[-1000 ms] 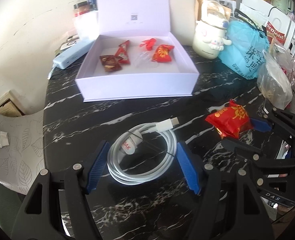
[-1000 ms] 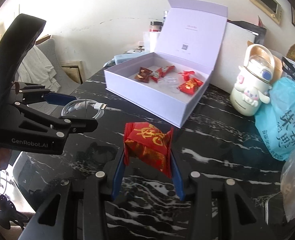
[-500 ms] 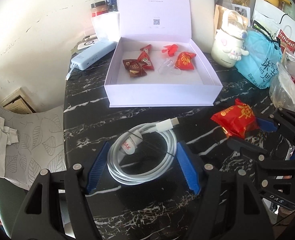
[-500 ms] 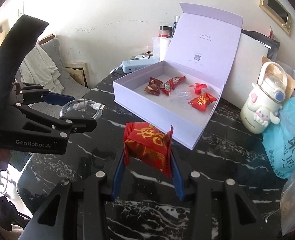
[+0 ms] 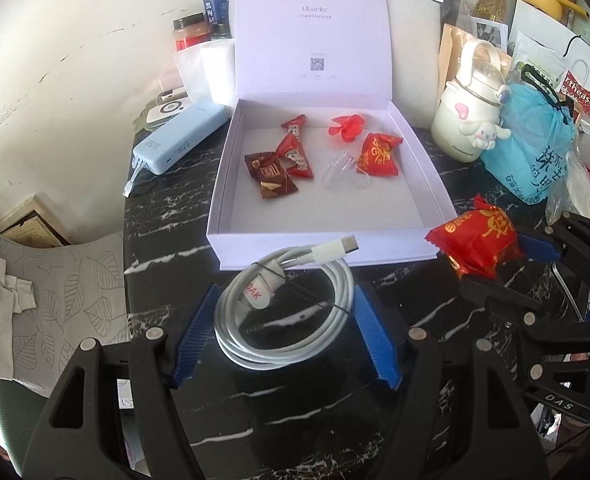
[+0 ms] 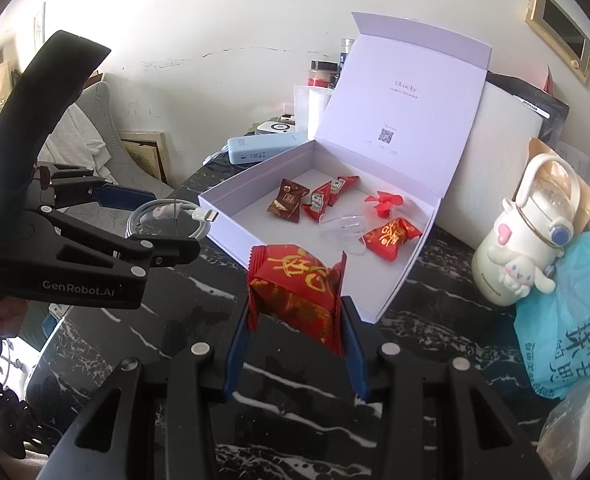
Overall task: Organize objects
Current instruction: 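Carry the cable coil and red packet over to the white gift box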
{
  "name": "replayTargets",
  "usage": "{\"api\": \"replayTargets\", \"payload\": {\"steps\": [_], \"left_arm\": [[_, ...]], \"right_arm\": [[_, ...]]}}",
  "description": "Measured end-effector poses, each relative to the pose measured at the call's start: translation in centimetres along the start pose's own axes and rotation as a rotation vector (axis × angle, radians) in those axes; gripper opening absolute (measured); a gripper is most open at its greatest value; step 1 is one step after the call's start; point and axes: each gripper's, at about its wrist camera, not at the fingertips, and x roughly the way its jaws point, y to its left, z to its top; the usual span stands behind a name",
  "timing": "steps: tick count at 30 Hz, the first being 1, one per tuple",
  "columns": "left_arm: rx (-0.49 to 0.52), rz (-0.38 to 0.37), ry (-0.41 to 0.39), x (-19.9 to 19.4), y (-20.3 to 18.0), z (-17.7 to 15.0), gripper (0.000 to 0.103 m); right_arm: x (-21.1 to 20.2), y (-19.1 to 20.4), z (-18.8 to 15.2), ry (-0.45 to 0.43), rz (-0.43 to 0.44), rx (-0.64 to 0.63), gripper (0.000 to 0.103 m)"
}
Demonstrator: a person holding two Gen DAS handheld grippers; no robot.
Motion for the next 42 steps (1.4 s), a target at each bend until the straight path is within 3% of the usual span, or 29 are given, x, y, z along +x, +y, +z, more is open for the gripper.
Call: {"api": "replayTargets", "payload": {"steps": [21,42], "left_arm": [[0.021,-0.014,0.032,5.0,-0.4,6.7,0.068],[0.057,0.022,0.049,10.7,-0.2,13.1,0.068]], "right_arm": [[4.3,-4.3,4.1,0.012,-0.007,0.003,0.043],[9.0,-8.8,8.4,0.024,-0.024,-0.022,0.043]]}}
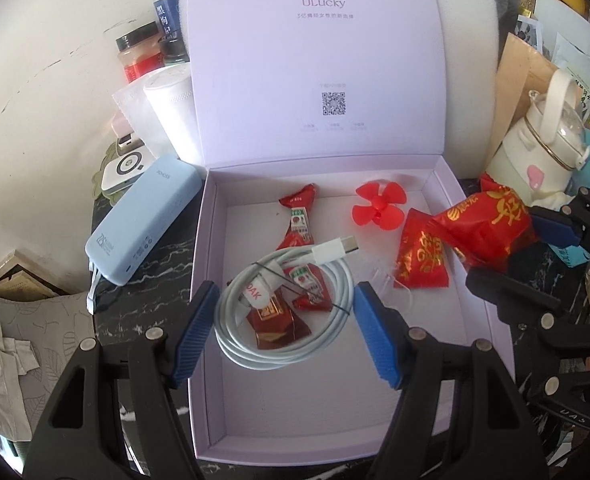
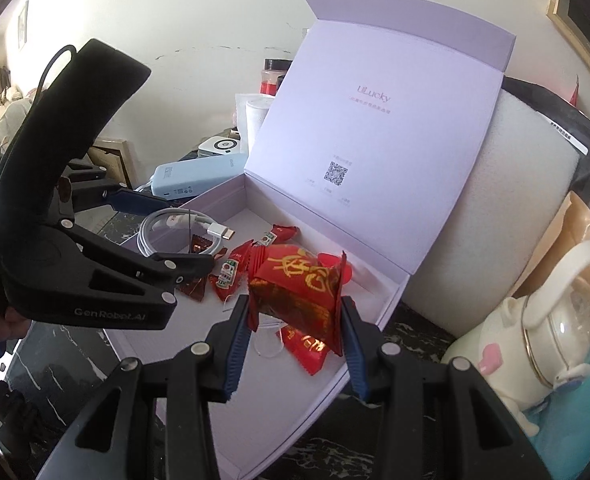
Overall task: Organize objects
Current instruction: 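Carry the cable coil and red packet over to the white gift box, then open the left tool to drop the cable in the box while the right tool releases the red packet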
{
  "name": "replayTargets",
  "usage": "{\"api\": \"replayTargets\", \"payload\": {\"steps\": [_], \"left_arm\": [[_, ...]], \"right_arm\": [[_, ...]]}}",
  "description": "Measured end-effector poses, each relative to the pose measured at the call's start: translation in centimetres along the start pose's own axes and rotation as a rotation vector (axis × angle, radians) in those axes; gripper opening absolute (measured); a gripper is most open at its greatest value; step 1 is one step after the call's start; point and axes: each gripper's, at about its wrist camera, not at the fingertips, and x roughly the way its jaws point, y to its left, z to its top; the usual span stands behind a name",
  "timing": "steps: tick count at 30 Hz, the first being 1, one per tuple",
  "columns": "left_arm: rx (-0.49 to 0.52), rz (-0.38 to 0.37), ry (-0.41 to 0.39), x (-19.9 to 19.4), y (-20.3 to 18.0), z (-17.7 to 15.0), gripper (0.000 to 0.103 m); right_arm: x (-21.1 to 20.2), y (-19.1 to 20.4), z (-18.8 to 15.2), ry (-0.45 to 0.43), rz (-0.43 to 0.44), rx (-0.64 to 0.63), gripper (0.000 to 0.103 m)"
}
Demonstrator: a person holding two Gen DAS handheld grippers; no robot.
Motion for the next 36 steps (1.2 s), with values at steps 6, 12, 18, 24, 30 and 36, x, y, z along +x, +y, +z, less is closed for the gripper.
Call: {"api": "replayTargets", "payload": {"steps": [6,12,18,24,30,36], "left_arm": [[0.03,0.017,0.02,1.6,0.0,1.5,0.068],[0.045,0.028,0.035,3.3,0.0,2.5,0.068],[0.051,0.035,0.046,5.0,0.2,3.3,0.068],[0.065,0.04,0.074,6.8,0.1,3.9,0.068],[0.079,0.036,0.117,8.4,0.0,4.2,0.068],[0.088,0.036,0.135,9.2,-0.2,4.3,0.068]], "right_arm": [[1.9,-1.1,0.6,0.008,0.007,0.024,0.043],[3.5,-1.8,1.4,0.027,-0.001,0.034,0.043],[4.8,-2.1,2.1,0.038,-0.012,0.027,0.043],[6.2,-2.4,2.3,0.056,-0.013,0.023,0.043],[7.6,-2.7,2.4,0.073,-0.004,0.022,0.043],[8.9,-2.6,2.5,0.091,0.013,0.006,0.043]]}}
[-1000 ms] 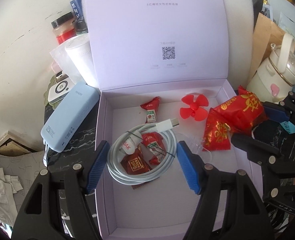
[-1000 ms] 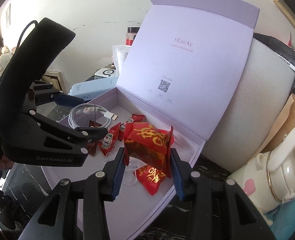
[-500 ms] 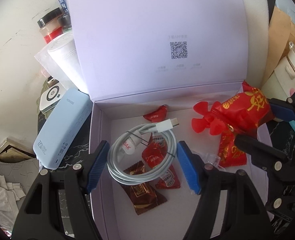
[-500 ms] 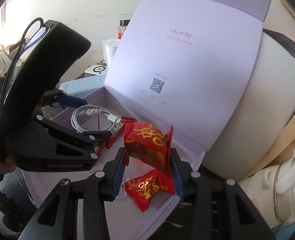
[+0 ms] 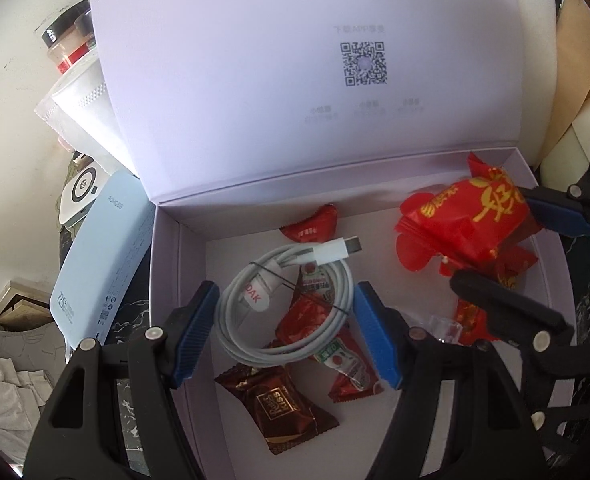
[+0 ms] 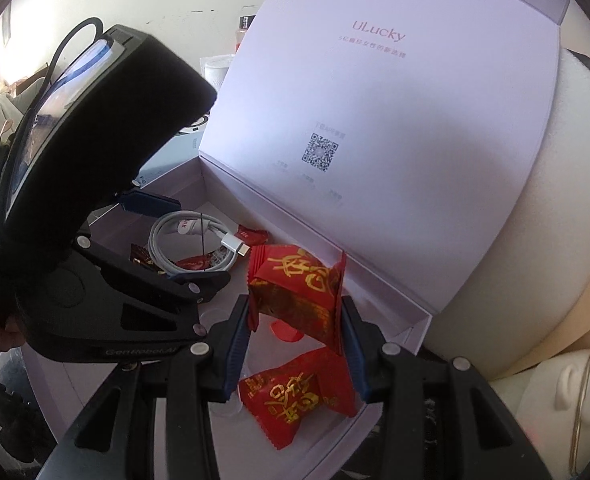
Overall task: Organize objects
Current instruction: 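Open the left tool to drop the cable in the box while the right tool releases the red packet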
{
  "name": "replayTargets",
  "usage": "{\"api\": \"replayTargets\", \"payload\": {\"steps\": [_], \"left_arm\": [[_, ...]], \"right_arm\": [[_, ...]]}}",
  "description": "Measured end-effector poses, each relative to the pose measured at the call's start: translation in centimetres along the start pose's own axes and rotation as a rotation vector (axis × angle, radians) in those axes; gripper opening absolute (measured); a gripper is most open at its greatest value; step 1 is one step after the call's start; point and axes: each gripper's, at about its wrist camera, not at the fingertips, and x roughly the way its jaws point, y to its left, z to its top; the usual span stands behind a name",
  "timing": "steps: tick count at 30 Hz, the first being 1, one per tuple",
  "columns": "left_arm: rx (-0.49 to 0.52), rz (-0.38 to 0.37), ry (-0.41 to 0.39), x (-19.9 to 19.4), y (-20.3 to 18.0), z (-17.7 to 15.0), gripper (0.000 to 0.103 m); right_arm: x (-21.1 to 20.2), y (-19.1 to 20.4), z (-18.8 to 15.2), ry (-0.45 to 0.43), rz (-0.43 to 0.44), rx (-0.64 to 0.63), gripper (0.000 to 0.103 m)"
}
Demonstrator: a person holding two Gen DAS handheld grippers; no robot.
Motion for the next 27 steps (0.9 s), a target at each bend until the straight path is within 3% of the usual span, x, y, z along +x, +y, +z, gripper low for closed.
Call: {"api": "replayTargets", "payload": {"steps": [11,27], "left_arm": [[0.003,0.002,0.045,1.3,-0.1,-0.4,0.069],[-0.007,0.014,0.047,0.7,0.2,-0.5,0.069]], "right_arm": [[1.7,-0.2,0.0,0.051,0.015,0.002,0.046],[1.5,0.2,0.4,0.064,-0.016,-0.024,0.048]]}}
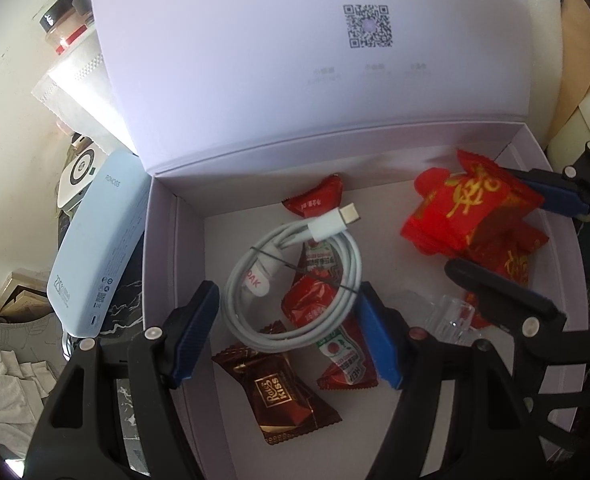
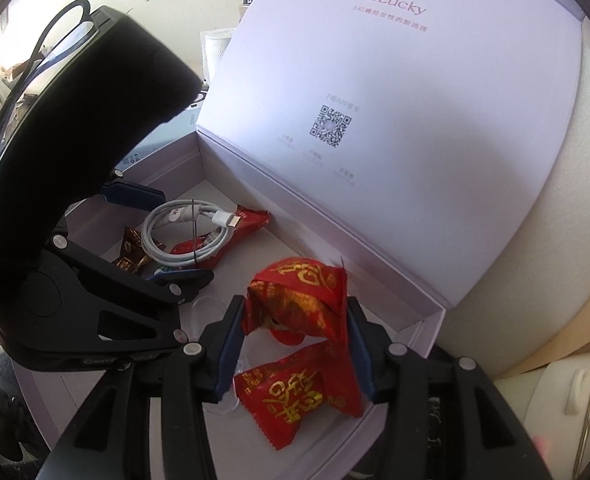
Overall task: Organize objects
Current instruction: 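Open the left tool to drop the cable in the box while the right tool releases the red packet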
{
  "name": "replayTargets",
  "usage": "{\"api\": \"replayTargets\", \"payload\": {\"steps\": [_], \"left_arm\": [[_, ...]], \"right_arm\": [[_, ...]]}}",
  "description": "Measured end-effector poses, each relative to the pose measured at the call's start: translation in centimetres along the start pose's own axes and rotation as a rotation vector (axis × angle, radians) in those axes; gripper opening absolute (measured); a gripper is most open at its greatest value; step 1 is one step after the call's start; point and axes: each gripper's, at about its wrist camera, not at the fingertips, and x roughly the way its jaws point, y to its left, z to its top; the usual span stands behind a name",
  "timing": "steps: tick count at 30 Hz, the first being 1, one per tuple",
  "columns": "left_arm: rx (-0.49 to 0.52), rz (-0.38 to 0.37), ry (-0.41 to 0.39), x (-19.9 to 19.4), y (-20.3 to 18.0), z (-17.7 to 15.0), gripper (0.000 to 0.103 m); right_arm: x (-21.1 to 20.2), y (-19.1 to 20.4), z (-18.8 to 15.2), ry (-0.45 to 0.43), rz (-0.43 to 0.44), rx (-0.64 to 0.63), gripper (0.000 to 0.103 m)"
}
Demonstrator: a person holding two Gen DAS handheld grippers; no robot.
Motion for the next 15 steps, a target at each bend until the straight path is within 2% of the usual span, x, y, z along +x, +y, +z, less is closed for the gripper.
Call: {"api": "replayTargets", "payload": {"steps": [15], "left_arm": [[-0.038,-0.029,-0.072,-1.7,0.6,-0.3,0.069]], "right_arm": [[-1.6,0.3,0.4,-0.035,-0.017,-0.015,0.055]]}}
